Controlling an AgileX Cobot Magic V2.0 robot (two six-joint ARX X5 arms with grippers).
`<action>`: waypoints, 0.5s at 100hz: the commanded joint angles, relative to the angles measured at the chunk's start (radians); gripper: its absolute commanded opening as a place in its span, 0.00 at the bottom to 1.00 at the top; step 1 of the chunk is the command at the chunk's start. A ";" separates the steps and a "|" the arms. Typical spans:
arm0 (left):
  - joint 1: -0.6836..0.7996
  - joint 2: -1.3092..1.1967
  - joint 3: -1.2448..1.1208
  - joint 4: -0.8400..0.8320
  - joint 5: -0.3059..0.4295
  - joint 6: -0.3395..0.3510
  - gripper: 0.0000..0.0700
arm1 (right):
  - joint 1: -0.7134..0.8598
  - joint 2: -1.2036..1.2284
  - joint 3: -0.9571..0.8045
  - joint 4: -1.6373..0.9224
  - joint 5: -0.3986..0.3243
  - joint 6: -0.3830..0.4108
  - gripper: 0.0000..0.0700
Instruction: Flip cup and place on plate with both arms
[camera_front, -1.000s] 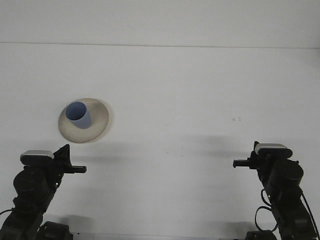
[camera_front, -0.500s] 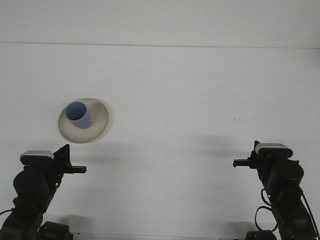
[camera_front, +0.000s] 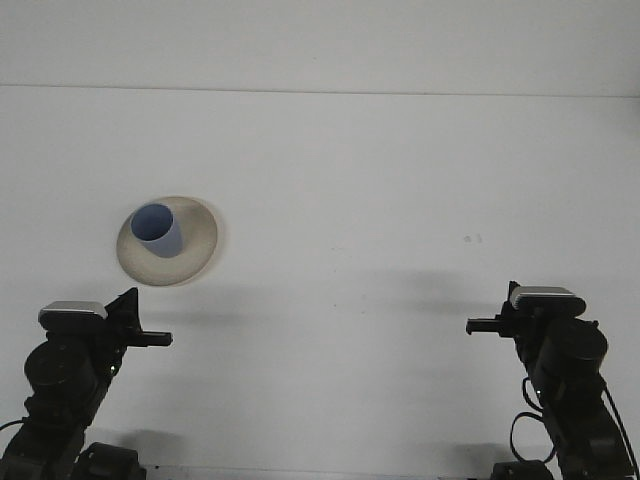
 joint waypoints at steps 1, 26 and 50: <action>0.001 -0.003 0.009 0.050 -0.002 0.019 0.01 | 0.002 0.002 0.010 0.012 -0.002 -0.012 0.00; 0.029 -0.098 -0.118 0.300 -0.001 0.056 0.02 | 0.002 0.002 0.010 0.012 -0.002 -0.012 0.00; 0.072 -0.252 -0.337 0.457 -0.001 0.094 0.02 | 0.002 0.002 0.010 0.012 -0.002 -0.012 0.00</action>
